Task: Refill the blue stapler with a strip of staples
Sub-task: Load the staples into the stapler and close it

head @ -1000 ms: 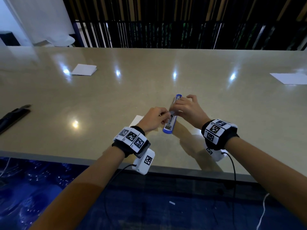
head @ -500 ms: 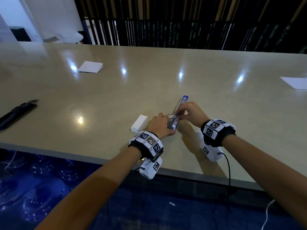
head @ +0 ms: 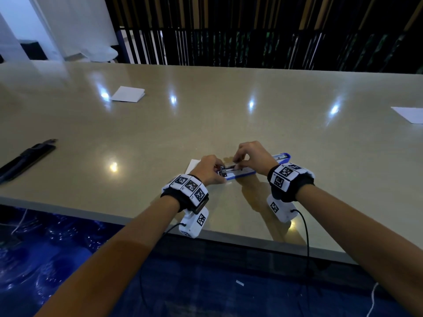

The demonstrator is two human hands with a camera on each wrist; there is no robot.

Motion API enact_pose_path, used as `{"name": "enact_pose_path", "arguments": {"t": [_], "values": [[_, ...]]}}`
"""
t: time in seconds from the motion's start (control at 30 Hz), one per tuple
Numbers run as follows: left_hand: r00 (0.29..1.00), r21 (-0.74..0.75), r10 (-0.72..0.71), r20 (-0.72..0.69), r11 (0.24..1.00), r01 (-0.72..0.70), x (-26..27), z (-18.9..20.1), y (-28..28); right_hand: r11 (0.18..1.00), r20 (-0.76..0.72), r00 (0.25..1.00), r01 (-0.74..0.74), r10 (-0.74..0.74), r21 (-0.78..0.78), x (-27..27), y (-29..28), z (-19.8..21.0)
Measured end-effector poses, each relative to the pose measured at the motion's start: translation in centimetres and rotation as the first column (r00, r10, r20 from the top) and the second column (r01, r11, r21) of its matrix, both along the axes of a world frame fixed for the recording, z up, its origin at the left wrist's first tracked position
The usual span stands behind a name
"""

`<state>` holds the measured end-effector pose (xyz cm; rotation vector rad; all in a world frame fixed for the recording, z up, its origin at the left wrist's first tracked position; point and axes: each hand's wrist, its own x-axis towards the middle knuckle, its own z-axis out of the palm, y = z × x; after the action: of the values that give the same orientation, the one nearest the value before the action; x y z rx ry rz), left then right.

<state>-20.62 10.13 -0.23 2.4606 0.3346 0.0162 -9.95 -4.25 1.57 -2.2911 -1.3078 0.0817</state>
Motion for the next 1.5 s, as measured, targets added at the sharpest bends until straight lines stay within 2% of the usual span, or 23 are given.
{"name": "enact_pose_path", "arguments": {"t": [0.8, 1.13, 1.3, 1.4, 1.5], "values": [[0.999, 0.010, 0.029, 0.015, 1.000, -0.029, 0.6, -1.4, 0.6, 0.997, -0.112, 0.992, -0.068, 0.065, -0.029, 1.5, 0.7, -0.4], [0.999, 0.025, -0.004, 0.035, 1.000, 0.003, 0.5, -1.0, 0.4, 0.998, -0.086, 0.994, -0.065, 0.067, 0.017, 1.2, 0.5, -1.1], [0.998, -0.002, -0.008, 0.059, 1.000, 0.008, 0.3, -1.1, 0.5, 0.999, -0.035, 0.999, 0.004, -0.005, -0.048, 2.0, -0.9, -1.9], [0.998, 0.004, -0.020, 0.051, 1.000, 0.020, 0.3, -1.0, 0.4, 0.978, 0.044, 0.992, 0.126, -0.120, -0.169, 3.6, -3.3, -2.1], [0.999, 0.005, -0.024, 0.040, 1.000, 0.024, 0.3, -0.9, 0.5, 0.920, 0.130, 0.961, 0.274, -0.246, -0.280, 5.2, -6.3, -1.9]]}}
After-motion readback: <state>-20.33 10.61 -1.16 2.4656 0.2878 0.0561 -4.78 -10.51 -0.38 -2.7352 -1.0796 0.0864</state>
